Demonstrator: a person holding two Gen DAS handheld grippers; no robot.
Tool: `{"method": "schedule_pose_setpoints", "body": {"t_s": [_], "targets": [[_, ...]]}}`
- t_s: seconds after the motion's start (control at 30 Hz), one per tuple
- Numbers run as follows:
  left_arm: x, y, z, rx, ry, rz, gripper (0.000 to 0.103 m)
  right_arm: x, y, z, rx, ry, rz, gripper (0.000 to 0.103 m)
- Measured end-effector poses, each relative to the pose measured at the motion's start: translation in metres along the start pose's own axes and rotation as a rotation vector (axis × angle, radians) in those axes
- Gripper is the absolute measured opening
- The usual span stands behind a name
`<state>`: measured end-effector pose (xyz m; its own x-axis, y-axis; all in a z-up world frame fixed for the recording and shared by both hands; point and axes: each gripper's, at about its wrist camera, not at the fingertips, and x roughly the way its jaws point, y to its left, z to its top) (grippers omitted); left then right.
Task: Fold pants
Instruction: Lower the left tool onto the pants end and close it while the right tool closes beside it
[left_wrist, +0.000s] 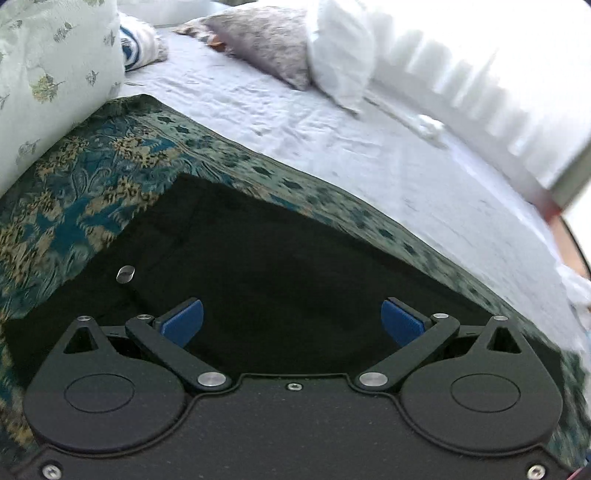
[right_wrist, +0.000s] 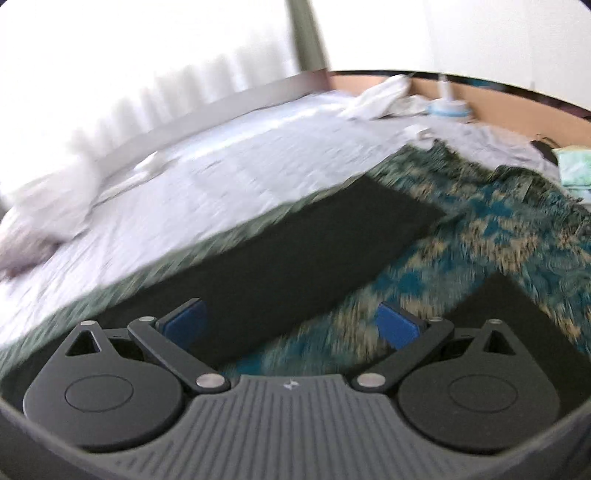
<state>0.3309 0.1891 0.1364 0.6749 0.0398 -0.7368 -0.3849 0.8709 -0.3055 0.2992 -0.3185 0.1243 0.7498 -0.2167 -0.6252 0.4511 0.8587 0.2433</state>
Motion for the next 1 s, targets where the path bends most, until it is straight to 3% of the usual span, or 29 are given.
{"method": "schedule_pose_setpoints", "body": {"t_s": [0.13, 0.4, 0.53, 0.67, 0.87, 1.0], "targets": [[0.057, -0.019, 0.016, -0.045, -0.048, 0.114, 0.103, 0.073, 0.017, 0.019, 0.027, -0.013, -0.078, 0.103], [0.154, -0.035, 0.036, -0.182, -0.111, 0.245, 0.103, 0.182, 0.051, 0.026, 0.043, -0.017, -0.157, 0.103], [0.193, -0.034, 0.038, -0.248, -0.068, 0.328, 0.103, 0.223, 0.066, 0.027, 0.029, -0.006, -0.212, 0.103], [0.21, -0.04, 0.036, -0.257, -0.117, 0.431, 0.103, 0.256, 0.075, 0.027, 0.024, 0.023, -0.265, 0.103], [0.236, -0.053, 0.039, -0.206, -0.075, 0.598, 0.103, 0.287, 0.079, 0.023, 0.027, 0.068, -0.331, 0.103], [0.24, -0.053, 0.039, -0.241, -0.083, 0.622, 0.103, 0.298, 0.078, 0.026, 0.029, 0.099, -0.389, 0.103]]}}
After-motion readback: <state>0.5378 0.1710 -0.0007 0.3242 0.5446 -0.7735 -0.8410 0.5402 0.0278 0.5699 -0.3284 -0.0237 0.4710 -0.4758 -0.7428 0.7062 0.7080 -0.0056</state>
